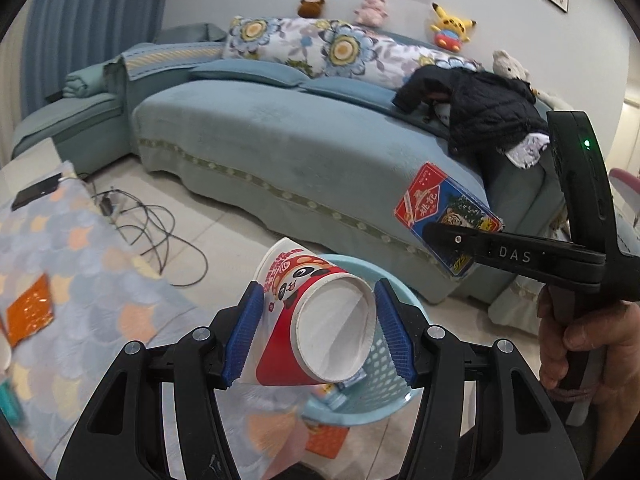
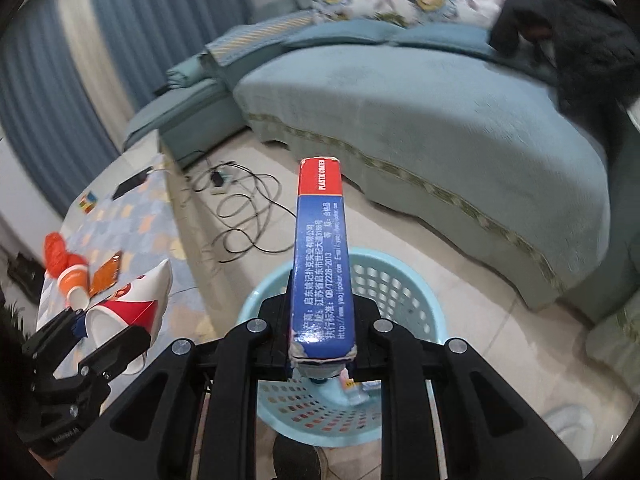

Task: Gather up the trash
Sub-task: 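Carry the paper cup and blue box to the blue basket and release both, then move the left tool to the table and grasp the teal bag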

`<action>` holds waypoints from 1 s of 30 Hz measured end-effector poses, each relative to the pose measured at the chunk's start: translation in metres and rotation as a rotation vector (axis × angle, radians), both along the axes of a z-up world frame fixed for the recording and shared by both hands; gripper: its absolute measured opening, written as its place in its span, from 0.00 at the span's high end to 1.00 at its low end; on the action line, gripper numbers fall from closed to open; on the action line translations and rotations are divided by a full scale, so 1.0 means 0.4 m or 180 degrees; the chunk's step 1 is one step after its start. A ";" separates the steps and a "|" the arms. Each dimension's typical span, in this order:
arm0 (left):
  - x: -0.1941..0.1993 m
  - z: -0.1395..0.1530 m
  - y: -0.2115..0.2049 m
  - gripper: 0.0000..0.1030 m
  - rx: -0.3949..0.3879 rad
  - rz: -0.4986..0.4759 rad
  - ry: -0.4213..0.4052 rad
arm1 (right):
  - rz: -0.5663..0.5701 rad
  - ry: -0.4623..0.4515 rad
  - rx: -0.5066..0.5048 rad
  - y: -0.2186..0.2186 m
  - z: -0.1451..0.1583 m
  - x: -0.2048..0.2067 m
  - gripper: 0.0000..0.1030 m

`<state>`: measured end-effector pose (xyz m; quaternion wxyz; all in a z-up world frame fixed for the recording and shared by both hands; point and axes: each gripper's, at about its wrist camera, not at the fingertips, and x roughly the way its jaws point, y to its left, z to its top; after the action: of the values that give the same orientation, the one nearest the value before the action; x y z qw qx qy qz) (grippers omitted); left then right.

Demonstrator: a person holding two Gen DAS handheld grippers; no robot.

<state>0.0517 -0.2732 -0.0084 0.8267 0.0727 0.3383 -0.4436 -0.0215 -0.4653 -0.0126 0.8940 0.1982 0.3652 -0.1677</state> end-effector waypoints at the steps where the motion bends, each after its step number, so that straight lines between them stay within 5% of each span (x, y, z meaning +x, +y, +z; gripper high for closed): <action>1: 0.002 -0.004 -0.009 0.45 0.0011 -0.0015 0.0025 | -0.0022 0.0013 0.0040 -0.008 -0.005 -0.002 0.85; 10: 0.034 -0.043 -0.047 0.40 0.0009 -0.0169 0.0381 | -0.0056 0.0016 0.0171 -0.030 -0.016 -0.009 0.83; 12: 0.038 -0.038 -0.045 0.36 -0.0016 -0.0145 0.0411 | -0.0072 0.0015 0.0187 -0.031 -0.013 -0.009 0.73; 14: 0.041 -0.031 -0.033 0.35 -0.0041 -0.0135 0.0418 | -0.0130 -0.0034 0.0182 -0.036 -0.008 -0.014 0.49; 19: 0.039 -0.017 0.007 0.34 0.0056 -0.0071 0.0291 | -0.0184 -0.0126 0.0166 -0.039 0.004 -0.023 0.49; 26: 0.057 -0.029 0.161 0.31 0.0504 0.0190 0.0096 | -0.0123 -0.0126 0.0043 0.001 0.019 -0.005 0.46; 30: 0.082 -0.055 0.301 0.31 0.0988 0.0510 -0.0024 | -0.0039 -0.0115 -0.0025 0.043 0.027 0.020 0.45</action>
<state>0.0845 -0.1527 -0.0303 0.8395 0.1740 0.4044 -0.3184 -0.0134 -0.4480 -0.0018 0.9002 0.1999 0.3471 -0.1710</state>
